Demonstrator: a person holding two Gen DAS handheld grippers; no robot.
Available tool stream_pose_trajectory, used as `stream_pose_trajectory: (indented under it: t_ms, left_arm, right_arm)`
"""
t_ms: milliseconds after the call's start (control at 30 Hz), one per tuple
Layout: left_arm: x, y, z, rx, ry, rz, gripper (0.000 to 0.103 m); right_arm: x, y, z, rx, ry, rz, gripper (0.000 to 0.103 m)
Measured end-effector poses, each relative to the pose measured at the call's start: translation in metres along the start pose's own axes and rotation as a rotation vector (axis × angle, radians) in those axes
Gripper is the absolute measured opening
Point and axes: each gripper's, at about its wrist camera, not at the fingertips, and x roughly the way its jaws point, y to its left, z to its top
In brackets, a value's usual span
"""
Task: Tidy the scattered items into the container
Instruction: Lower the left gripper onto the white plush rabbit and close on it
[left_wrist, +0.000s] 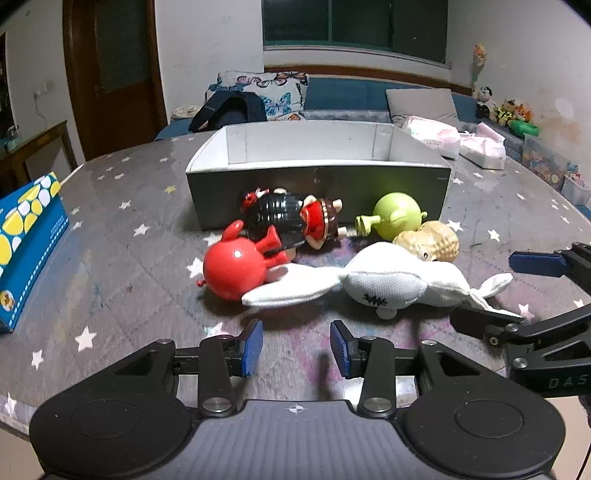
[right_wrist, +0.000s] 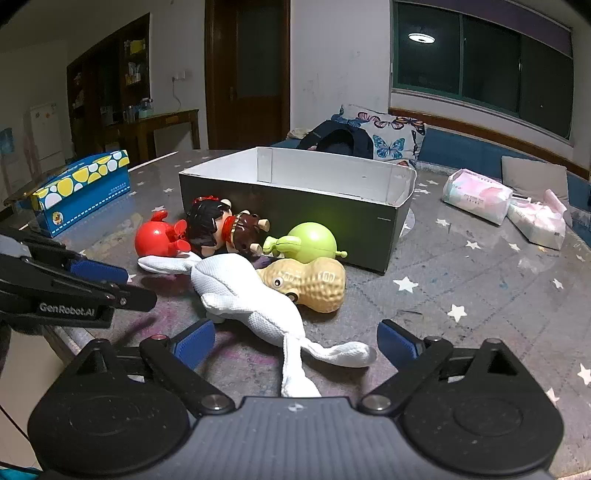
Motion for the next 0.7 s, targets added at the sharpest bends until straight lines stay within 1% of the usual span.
stream_pose_trajectory:
  t_ms: [200,367,433,467,533,600,667,700]
  left_arm:
    - [-0.007,0.003,0.009,0.031,-0.047,-0.004,0.043]
    - [0.003,0.003,0.016,0.091,-0.042,-0.002,0.043]
    - [0.007,0.001,0.017,0.117,-0.039,-0.003,0.043]
    - [0.008,0.0,0.017,0.132,-0.039,-0.006,0.043]
    - [0.011,-0.002,0.017,0.164,-0.046,-0.014,0.043]
    - [0.013,-0.004,0.018,0.19,-0.047,-0.021,0.043]
    - [0.015,-0.005,0.02,0.217,-0.051,-0.033,0.043]
    - [0.017,-0.006,0.02,0.236,-0.052,-0.045,0.043]
  right_arm:
    - [0.004,0.002,0.005,-0.033,0.007,0.016,0.09]
    - [0.01,0.006,0.009,-0.067,0.022,0.032,0.083]
    - [0.013,0.007,0.009,-0.083,0.032,0.037,0.079]
    - [0.015,0.007,0.008,-0.088,0.037,0.04,0.076]
    - [0.017,0.006,0.008,-0.092,0.044,0.042,0.074]
    - [0.02,0.005,0.008,-0.093,0.051,0.039,0.066]
    - [0.024,0.003,0.009,-0.09,0.062,0.044,0.063]
    - [0.025,0.002,0.009,-0.089,0.068,0.047,0.059]
